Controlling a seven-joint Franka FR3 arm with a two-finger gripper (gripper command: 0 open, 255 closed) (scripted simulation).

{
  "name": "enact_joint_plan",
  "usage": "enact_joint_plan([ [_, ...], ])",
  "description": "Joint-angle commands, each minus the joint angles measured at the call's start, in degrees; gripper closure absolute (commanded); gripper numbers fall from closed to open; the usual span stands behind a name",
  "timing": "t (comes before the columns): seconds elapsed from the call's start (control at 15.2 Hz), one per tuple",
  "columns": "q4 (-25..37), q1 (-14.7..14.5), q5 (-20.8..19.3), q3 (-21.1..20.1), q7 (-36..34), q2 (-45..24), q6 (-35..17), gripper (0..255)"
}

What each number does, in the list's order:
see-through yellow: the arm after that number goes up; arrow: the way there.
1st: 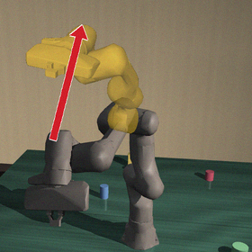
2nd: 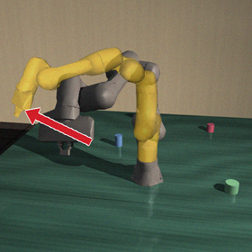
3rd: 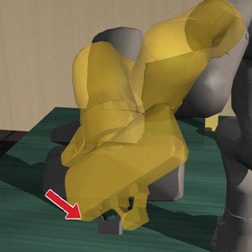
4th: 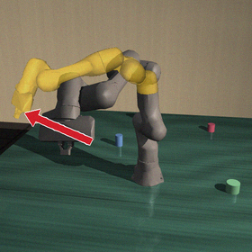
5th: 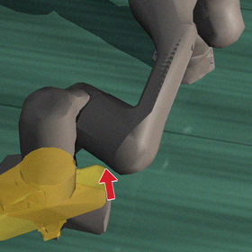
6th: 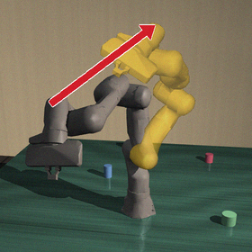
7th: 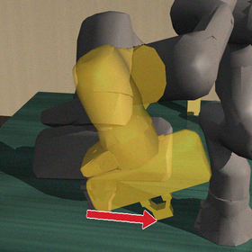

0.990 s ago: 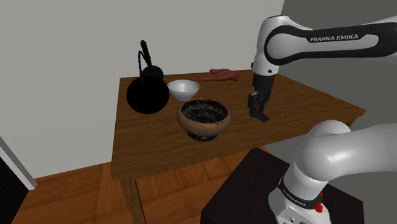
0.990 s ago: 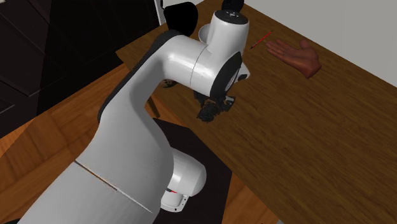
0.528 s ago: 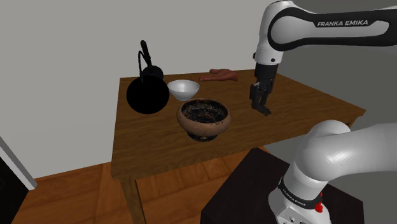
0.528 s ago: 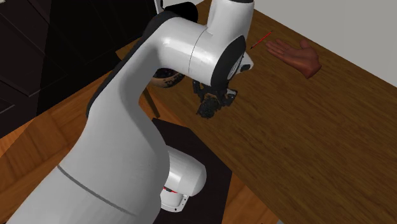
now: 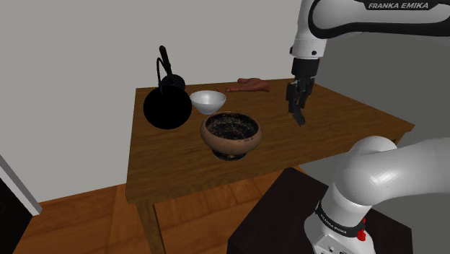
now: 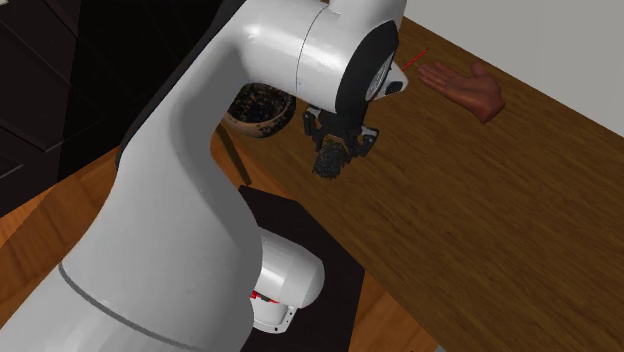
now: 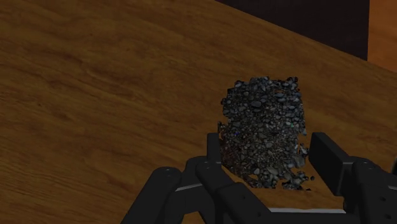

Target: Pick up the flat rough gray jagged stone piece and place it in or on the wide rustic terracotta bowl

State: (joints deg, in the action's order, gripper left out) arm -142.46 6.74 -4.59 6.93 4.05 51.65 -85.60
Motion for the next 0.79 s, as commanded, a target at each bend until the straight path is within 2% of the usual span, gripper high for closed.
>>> enact_joint_plan([
  [0.0, 1.8, -0.09, 0.21, -0.23, -0.09, -0.26, 1.56, 255],
  [0.66, 10.61, -0.37, 0.69, -0.66, 0.0, -2.77, 7.86, 255],
  [0.73, 10.95, -0.77, 1.78, -1.88, -1.31, -3.47, 7.55, 255],
])
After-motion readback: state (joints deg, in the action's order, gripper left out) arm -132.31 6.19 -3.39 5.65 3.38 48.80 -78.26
